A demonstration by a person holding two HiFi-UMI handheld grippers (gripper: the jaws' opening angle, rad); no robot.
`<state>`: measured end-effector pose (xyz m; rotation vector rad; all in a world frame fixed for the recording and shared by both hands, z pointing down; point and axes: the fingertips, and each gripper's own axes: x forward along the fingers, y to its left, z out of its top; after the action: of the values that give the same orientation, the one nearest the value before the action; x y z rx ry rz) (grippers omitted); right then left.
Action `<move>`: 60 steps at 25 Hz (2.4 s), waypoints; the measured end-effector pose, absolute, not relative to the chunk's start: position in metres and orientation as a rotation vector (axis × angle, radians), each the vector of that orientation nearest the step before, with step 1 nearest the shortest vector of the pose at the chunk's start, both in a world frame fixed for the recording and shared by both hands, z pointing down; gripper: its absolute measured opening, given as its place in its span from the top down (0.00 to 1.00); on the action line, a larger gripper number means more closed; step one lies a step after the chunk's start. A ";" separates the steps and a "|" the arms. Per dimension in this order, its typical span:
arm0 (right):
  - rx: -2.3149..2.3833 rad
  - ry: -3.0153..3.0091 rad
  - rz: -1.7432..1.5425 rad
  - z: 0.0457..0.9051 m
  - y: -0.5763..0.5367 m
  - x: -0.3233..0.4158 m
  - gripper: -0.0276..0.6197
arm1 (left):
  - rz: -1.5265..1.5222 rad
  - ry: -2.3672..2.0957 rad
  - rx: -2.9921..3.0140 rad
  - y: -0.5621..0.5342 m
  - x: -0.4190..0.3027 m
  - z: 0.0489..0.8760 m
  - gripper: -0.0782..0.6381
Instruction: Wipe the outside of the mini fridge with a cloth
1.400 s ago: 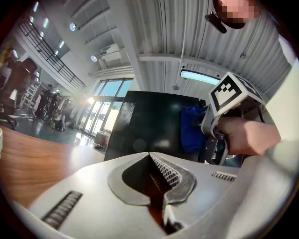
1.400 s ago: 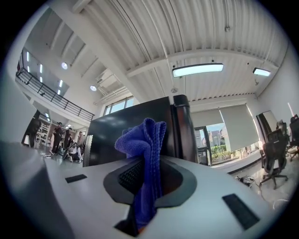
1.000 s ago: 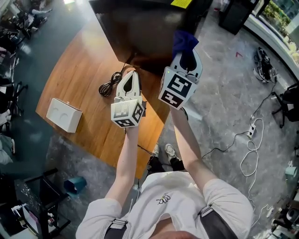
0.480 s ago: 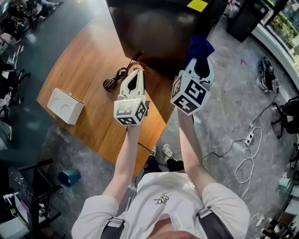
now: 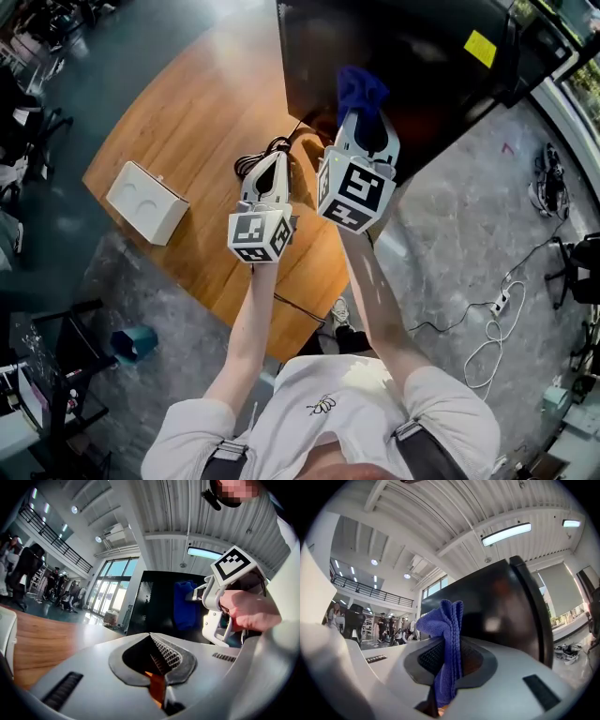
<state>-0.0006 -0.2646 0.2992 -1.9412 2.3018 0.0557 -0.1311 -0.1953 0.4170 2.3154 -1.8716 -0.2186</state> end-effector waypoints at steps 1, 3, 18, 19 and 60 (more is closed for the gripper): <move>-1.927 2.320 0.058 0.303 -0.272 -0.016 0.86 | -0.210 -1.881 2.300 -0.196 -0.143 0.425 0.88; -1.900 2.350 0.078 0.308 -0.288 -0.047 0.86 | -0.204 -1.896 2.256 -0.198 -0.169 0.440 0.88; -1.900 2.443 0.220 0.327 -0.392 -0.168 0.86 | -0.231 -1.977 2.027 -0.188 -0.259 0.492 0.88; -1.903 2.437 0.216 0.327 -0.393 -0.167 0.86 | -0.232 -1.980 2.016 -0.188 -0.261 0.494 0.88; -2.233 2.147 0.129 0.319 -0.252 0.112 0.86 | -0.267 -1.791 2.342 -0.173 -0.038 0.406 0.88</move>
<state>0.1121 -0.2519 0.3185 -2.2330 2.1469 0.1286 -0.0379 -0.1726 0.4059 2.3421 -1.7913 -0.2674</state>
